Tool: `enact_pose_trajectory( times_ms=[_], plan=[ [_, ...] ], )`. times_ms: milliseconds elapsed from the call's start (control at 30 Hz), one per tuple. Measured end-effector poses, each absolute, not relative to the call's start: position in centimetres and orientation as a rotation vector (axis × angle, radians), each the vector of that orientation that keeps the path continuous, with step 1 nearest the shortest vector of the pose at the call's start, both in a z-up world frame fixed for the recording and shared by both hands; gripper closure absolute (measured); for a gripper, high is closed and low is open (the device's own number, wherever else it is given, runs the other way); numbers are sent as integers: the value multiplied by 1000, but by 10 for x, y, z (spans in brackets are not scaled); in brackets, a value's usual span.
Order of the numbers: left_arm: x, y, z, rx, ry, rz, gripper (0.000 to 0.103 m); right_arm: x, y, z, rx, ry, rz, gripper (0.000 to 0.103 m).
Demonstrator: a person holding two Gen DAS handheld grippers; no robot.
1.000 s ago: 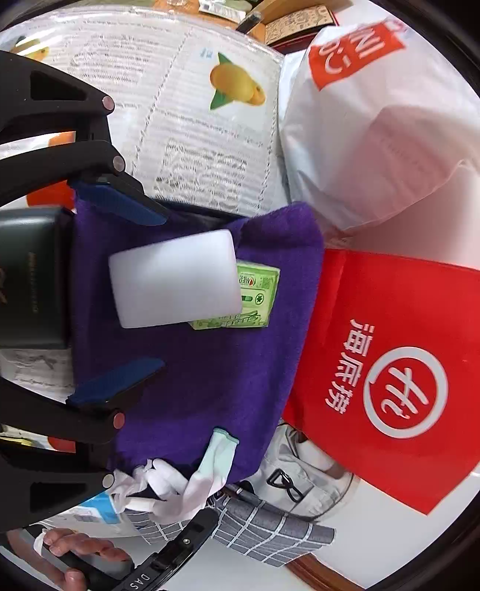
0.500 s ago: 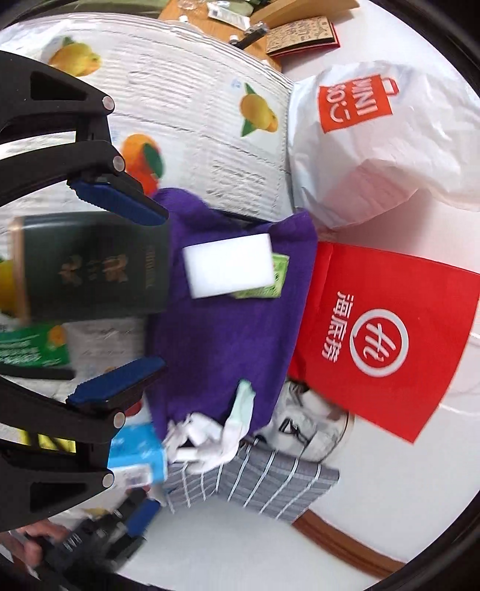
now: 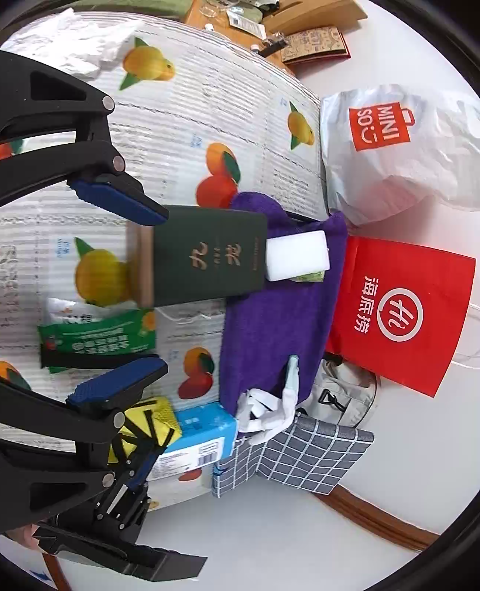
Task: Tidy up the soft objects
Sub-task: 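Grasp the yellow pouch with black straps with the right tool, then grasp the black watch strap with the left tool while the right tool holds the pouch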
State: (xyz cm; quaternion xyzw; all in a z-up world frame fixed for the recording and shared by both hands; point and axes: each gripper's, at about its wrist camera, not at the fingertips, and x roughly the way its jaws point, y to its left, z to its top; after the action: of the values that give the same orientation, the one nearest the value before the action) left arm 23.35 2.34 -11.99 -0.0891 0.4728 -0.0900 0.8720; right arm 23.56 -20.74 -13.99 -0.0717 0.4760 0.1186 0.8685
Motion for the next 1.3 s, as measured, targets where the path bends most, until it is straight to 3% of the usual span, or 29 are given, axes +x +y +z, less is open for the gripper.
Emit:
enact_pose_trajectory(
  times_ms=[433, 700, 867, 933, 1000, 1167, 1300],
  plan=[
    [199, 16, -128, -198, 1008, -192, 31, 175, -237, -94, 62, 930, 388, 97],
    [180, 0, -146, -167, 1038, -194, 31, 149, -265, -136, 143, 1041, 368, 96],
    [177, -24, -159, -117, 1076, -227, 32, 147, -290, -158, 158, 1050, 288, 86],
    [178, -33, -164, -109, 1091, -240, 32, 145, -298, -165, 174, 1064, 271, 79],
    [178, -41, -167, -95, 1097, -247, 32, 140, -303, -166, 194, 1061, 271, 59],
    [182, -52, -171, -72, 1106, -251, 32, 124, -296, -156, 189, 1001, 277, 22],
    [182, -56, -174, -54, 1109, -252, 32, 122, -279, -151, 179, 984, 285, 11]
  ],
)
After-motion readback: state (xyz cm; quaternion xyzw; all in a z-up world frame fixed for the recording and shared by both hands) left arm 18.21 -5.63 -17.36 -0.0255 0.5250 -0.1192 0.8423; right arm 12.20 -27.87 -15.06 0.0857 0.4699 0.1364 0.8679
